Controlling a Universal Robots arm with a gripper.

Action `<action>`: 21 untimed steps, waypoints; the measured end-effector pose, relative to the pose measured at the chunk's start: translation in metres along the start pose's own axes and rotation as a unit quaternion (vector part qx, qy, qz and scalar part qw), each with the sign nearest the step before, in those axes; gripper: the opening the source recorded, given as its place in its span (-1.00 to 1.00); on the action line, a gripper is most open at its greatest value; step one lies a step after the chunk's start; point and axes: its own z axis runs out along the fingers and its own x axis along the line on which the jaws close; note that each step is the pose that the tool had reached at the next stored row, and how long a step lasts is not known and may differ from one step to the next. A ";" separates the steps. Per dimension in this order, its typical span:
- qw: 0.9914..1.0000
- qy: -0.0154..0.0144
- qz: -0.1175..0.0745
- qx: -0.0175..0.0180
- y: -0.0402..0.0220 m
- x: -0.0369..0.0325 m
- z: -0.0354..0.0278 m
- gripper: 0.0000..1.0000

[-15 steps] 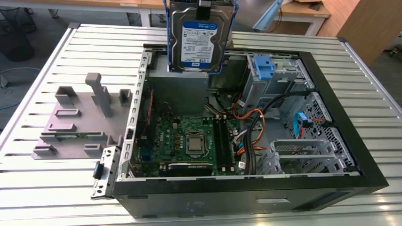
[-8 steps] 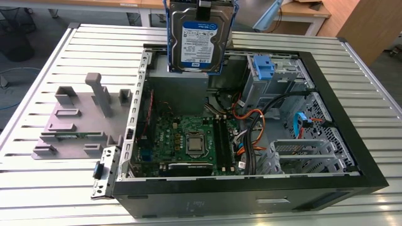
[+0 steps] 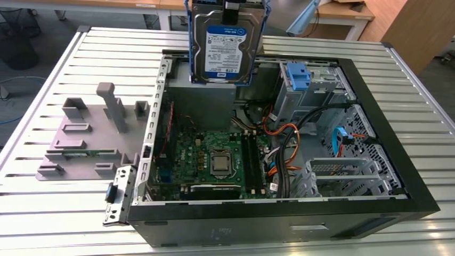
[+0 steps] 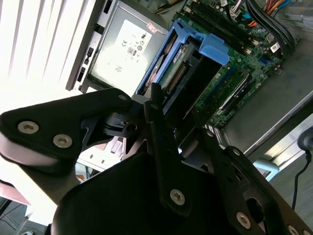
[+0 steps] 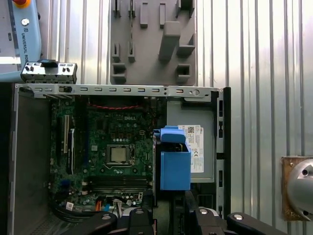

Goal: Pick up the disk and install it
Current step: 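Pick up the disk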

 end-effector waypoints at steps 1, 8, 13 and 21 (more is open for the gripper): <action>1.000 0.000 0.000 0.000 0.0000 0.0006 0.0000 -0.31; 1.000 0.000 0.000 0.000 0.0000 0.0051 -0.0003 -0.31; 1.000 0.000 0.000 0.000 -0.0001 0.0083 -0.0005 -0.31; 1.000 0.000 0.000 0.000 0.0000 0.0132 -0.0007 -0.31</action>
